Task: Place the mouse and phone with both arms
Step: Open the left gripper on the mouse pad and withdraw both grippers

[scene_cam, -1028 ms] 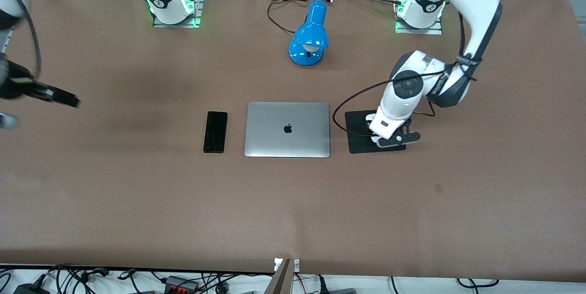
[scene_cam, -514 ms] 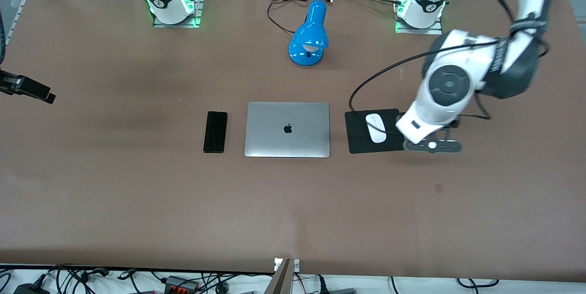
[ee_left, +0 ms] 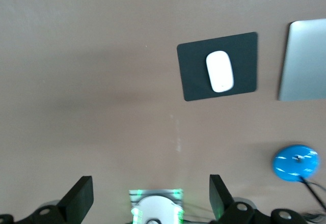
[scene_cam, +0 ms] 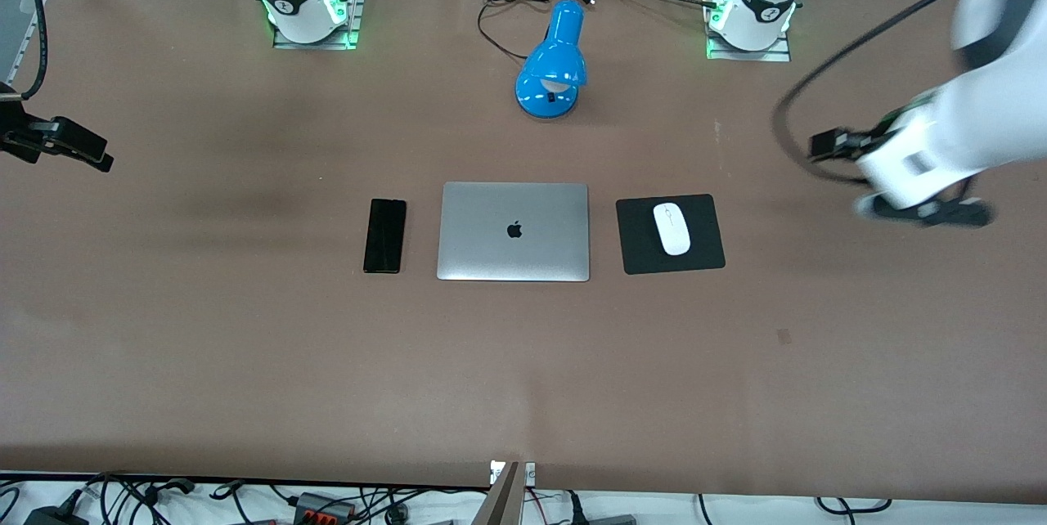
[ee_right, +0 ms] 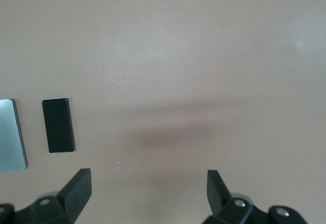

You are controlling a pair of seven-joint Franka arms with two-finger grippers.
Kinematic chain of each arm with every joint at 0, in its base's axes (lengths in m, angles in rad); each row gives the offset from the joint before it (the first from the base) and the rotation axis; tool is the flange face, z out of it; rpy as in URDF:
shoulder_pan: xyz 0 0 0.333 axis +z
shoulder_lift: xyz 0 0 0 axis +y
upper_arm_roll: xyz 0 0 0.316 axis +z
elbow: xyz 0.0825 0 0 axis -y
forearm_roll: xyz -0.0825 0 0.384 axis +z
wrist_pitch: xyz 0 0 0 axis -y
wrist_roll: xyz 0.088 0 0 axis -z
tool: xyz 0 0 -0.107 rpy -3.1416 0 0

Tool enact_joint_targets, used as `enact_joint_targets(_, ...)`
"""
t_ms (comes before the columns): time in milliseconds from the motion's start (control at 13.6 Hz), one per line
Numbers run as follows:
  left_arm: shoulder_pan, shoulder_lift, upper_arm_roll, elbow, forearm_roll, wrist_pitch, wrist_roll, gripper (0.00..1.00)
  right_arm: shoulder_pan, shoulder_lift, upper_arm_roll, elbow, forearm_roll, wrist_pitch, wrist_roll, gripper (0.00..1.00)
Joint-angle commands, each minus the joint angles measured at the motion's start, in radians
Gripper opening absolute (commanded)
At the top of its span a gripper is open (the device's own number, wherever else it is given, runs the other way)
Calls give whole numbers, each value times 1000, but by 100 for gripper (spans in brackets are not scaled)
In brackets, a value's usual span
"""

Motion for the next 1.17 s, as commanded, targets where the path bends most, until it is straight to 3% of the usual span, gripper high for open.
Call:
enact_joint_targets(0, -21, -175, 104, -178, -58, 64, 103, 100, -50, -22, -15, -12, 91, -7, -40, 100)
enact_joint_targets(220, -34, -335, 137, -393, -56, 344, 131, 100, -55, -10, -20, 20, 90, -6, -83, 100)
enact_joint_targets(367, -70, -343, 137, -464, -37, 414, 155, 100, -57, -7, -20, 24, 91, -7, -78, 100)
enact_joint_targets(1101, -64, -317, 125, -446, -21, 411, 102, 100, -47, -5, -23, 24, 64, -47, -70, 100)
